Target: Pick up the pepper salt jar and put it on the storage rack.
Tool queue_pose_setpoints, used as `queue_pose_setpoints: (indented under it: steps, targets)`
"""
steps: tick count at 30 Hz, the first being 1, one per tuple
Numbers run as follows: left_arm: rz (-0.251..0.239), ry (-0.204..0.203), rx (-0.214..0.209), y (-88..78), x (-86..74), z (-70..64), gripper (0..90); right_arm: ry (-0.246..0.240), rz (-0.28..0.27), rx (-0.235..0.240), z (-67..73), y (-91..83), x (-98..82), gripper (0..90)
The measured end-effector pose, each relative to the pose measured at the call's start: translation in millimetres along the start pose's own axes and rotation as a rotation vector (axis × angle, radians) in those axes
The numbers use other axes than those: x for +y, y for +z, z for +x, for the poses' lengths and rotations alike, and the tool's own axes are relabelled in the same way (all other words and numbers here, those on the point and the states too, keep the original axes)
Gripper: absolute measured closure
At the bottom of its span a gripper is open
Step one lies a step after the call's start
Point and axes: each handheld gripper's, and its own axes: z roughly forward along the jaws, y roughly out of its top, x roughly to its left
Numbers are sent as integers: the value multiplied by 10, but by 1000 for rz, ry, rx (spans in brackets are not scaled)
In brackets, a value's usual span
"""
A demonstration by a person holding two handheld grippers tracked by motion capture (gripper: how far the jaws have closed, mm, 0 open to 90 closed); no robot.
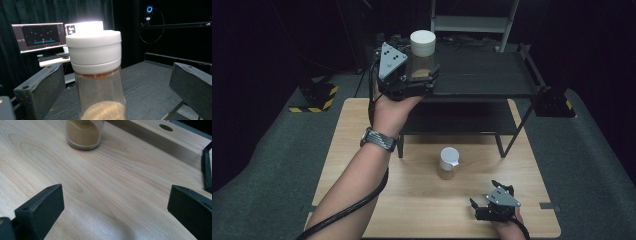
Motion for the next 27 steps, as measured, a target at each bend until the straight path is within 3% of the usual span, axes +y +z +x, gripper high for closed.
queue_pose_setpoints:
  steps: [14,20,27]
  targets:
    - [-3,35,2,-291,-102,-108,4,-6,5,0,5,4,9,0]
    - [3,12,-11,-419,-198,-111,4,-10,5,-1,13,5,10,0]
    - [12,20,-13,-512,-326,-127,4,-15,4,-2,17,4,9,0]
